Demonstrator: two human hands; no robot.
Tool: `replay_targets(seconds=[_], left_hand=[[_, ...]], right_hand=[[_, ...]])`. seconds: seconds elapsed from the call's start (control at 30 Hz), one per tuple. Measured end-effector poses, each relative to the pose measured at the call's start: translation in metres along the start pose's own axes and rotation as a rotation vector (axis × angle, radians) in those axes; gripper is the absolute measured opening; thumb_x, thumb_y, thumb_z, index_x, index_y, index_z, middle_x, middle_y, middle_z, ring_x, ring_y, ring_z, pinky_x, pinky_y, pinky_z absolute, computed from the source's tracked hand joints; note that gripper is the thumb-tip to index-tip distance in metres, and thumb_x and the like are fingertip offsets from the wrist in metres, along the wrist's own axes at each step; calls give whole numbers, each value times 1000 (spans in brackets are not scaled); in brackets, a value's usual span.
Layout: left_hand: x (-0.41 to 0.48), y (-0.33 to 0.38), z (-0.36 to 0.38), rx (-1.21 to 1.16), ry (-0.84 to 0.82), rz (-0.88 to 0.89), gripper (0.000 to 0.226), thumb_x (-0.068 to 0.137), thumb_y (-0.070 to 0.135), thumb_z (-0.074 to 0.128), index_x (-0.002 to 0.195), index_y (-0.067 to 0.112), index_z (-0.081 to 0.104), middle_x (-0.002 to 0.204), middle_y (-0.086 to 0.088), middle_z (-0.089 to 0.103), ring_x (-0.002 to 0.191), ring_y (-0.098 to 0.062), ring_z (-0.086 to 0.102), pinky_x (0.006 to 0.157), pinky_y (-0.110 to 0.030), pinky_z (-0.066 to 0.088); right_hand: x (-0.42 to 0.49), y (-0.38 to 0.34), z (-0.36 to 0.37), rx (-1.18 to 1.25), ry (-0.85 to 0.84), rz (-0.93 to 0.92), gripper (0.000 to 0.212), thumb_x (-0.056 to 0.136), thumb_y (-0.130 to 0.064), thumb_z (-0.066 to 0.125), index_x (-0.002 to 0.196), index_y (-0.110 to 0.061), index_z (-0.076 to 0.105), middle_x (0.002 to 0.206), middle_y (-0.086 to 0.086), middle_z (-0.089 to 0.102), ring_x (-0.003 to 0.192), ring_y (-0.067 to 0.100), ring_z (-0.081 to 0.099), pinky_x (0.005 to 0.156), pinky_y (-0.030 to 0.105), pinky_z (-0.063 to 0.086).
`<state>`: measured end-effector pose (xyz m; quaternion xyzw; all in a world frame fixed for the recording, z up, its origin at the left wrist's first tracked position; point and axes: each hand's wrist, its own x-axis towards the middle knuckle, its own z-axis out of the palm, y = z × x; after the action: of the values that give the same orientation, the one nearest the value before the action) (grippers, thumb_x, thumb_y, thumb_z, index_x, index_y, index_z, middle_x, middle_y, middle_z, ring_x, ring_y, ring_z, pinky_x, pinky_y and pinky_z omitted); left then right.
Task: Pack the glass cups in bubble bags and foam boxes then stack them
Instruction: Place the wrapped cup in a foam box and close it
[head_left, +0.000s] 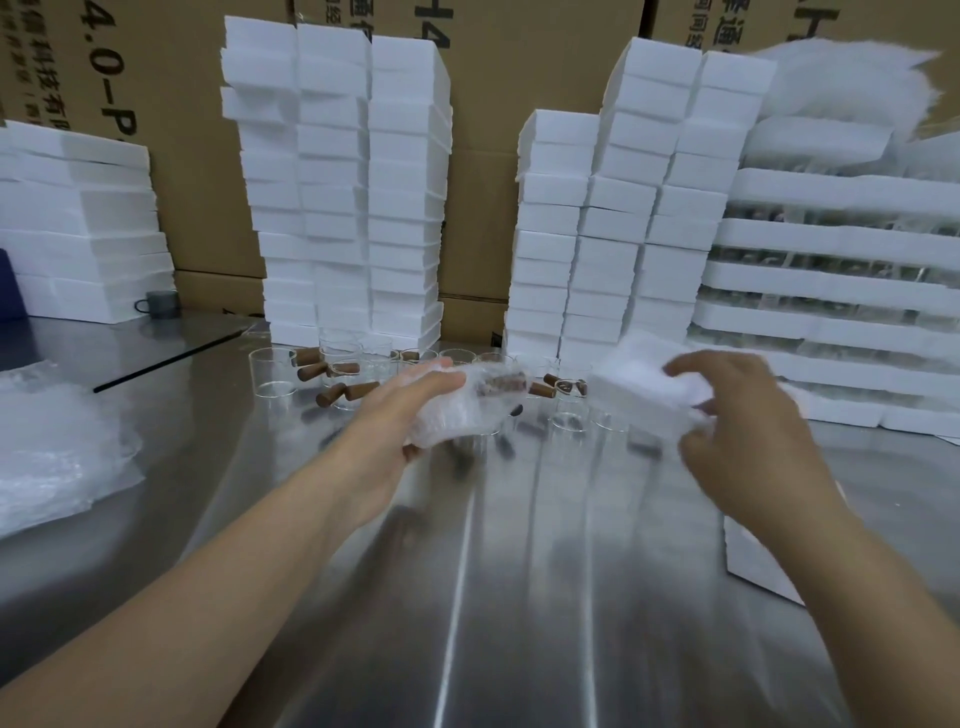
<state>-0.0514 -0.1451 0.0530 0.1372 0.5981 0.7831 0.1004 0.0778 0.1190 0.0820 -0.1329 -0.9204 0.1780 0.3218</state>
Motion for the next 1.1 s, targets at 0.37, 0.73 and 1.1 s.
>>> replay_targets(seconds=[0.37,0.73,1.1], left_hand=[[-3,3,1,-17,-23,152,64,69,39,89,131,32,72,129,-3,76,110,-18,77,87,-28,61],[1,-16,9,475,-128,244,59,79,69,73,135,55,62,129,36,56,107,39,42,90,-13,40],[11,-11,-18,628,-394,13,55,95,57,71,144,67,48,131,35,45,122,18,41,95,-20,36]], right_hand=[[-35,-51,58,213,-460,-314,44,84,-31,70,117,-49,46,118,-27,56,110,-6,57,97,32,53],[-24,-40,65,425,-201,-46,22,96,-30,64,117,-37,64,92,-20,70,94,-3,64,83,22,51],[-27,-36,76,303,-387,-152,27,100,-31,60,126,-38,63,109,-21,71,110,0,63,98,26,46]])
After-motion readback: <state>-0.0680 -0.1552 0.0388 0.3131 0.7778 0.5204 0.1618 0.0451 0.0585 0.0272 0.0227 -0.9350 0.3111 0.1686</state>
